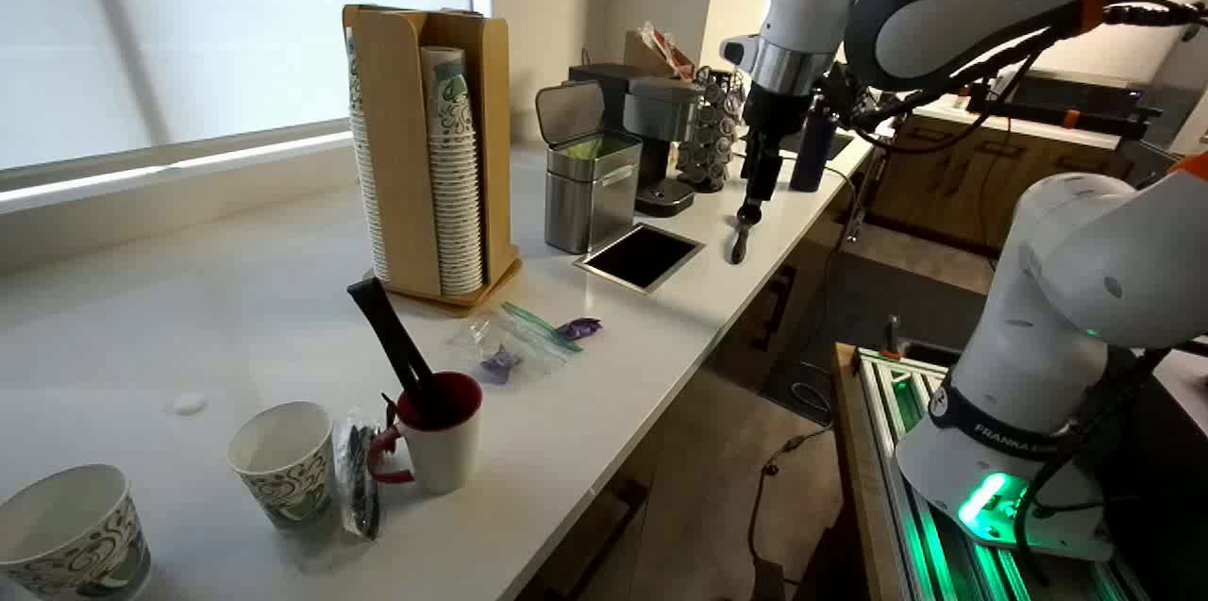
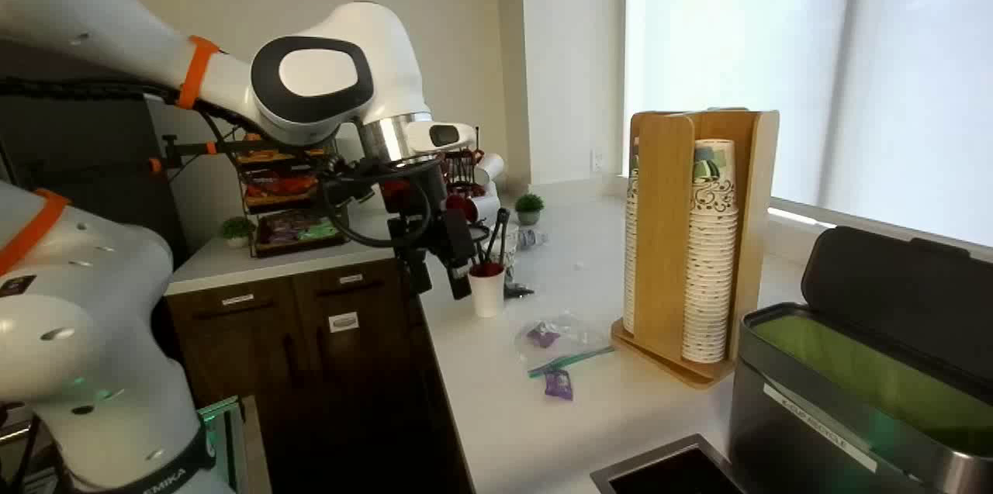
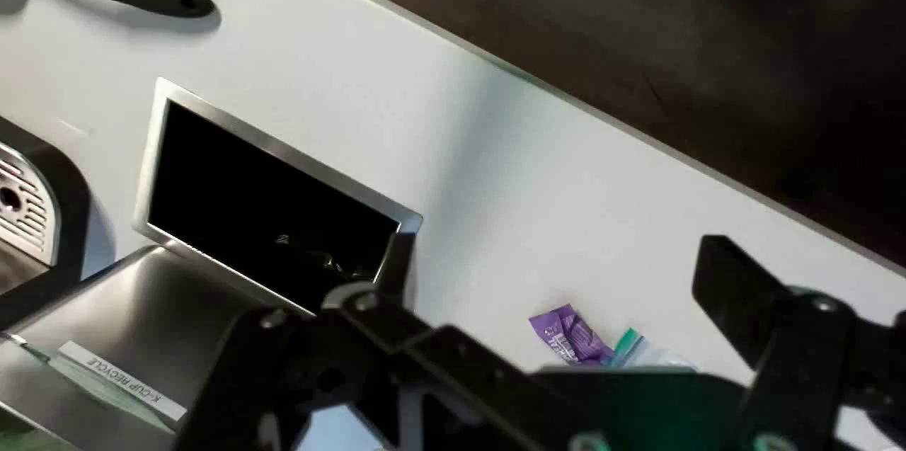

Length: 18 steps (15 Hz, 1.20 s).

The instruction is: Close the lid on the bin

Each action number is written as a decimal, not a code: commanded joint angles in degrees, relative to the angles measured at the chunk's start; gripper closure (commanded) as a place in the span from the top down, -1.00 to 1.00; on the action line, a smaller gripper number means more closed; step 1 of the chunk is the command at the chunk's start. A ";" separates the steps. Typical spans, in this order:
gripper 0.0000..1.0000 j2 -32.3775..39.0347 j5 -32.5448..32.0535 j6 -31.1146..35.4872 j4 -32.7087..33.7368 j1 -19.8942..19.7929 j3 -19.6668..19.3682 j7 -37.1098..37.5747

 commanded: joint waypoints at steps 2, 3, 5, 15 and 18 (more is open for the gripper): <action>1.00 0.54 1.40 1.00 0.32 1.32 -1.44 -0.15; 1.00 1.06 2.46 2.20 0.90 1.65 -1.91 0.22; 1.00 3.19 5.72 5.12 4.01 2.22 -3.63 1.10; 1.00 19.06 22.91 10.01 27.84 5.54 -13.17 -5.22; 1.00 25.80 28.26 7.26 37.03 4.43 -14.90 -3.16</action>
